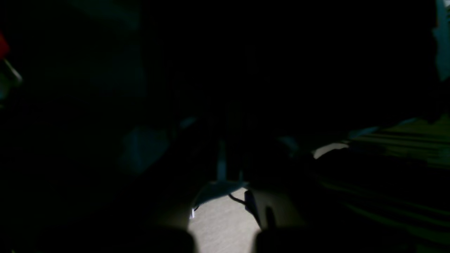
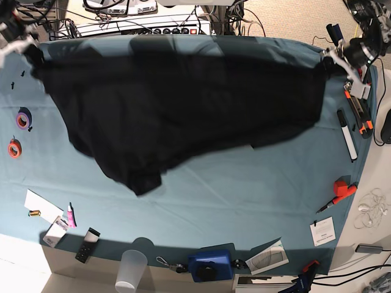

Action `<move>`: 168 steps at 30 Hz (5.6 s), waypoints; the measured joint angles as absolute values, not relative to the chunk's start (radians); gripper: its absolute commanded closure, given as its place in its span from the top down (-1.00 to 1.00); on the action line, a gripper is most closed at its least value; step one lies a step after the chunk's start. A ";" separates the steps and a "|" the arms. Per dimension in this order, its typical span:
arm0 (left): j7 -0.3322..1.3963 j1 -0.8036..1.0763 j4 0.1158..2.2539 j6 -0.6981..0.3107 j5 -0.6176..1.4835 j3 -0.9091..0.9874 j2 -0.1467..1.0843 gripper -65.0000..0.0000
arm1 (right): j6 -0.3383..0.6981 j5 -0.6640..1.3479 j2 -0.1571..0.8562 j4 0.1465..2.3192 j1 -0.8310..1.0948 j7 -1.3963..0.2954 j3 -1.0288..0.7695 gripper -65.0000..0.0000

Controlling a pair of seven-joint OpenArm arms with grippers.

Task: Layout the t-shirt on the table in an organized manner, then fold the t-shirt properly
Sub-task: 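Lift the shirt edge with both grippers and drag it across the table, then lower both grippers onto the shirt's collar edge and grasp it, then slide the left gripper along the shirt edge toward the hem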

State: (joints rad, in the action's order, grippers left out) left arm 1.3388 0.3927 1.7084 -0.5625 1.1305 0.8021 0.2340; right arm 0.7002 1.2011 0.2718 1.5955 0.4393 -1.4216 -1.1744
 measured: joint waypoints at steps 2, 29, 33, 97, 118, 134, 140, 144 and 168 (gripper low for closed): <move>1.345 0.390 1.708 -0.562 1.144 0.822 0.229 -1.00 | 0.700 1.203 0.271 1.596 0.449 -1.422 -1.174 -1.00; 1.406 0.400 1.706 -0.682 1.353 0.999 0.303 -0.01 | 0.697 1.438 0.448 1.597 0.498 -1.416 -1.281 -0.59; 1.376 0.382 1.707 -0.694 1.385 0.873 0.340 -0.01 | 0.698 1.440 0.466 1.597 0.404 -1.415 -1.280 -0.59; 0.664 0.127 1.867 -0.445 0.109 -0.143 0.452 -0.50 | 0.697 1.100 0.393 1.597 0.044 -1.414 -0.331 -0.59; 0.649 0.127 1.867 -0.445 0.098 -0.143 0.452 -1.00 | 0.697 1.100 0.393 1.597 0.044 -1.414 -0.331 -0.59; 0.651 0.118 1.867 -0.471 0.156 -0.143 0.452 -0.91 | 0.697 1.100 0.393 1.597 0.044 -1.414 -0.331 -0.59; 0.659 0.136 1.865 -0.483 0.182 -0.143 0.407 -0.07 | 0.697 1.101 0.393 1.597 0.044 -1.414 -0.331 -0.59; 0.646 0.134 1.865 -0.417 0.028 -0.143 0.348 -0.07 | 0.697 1.100 0.393 1.597 0.044 -1.414 -0.331 -0.59; 0.629 0.132 1.766 -0.386 -0.087 -0.142 0.321 -0.94 | 0.697 1.102 0.393 1.597 0.044 -1.414 -0.331 -0.59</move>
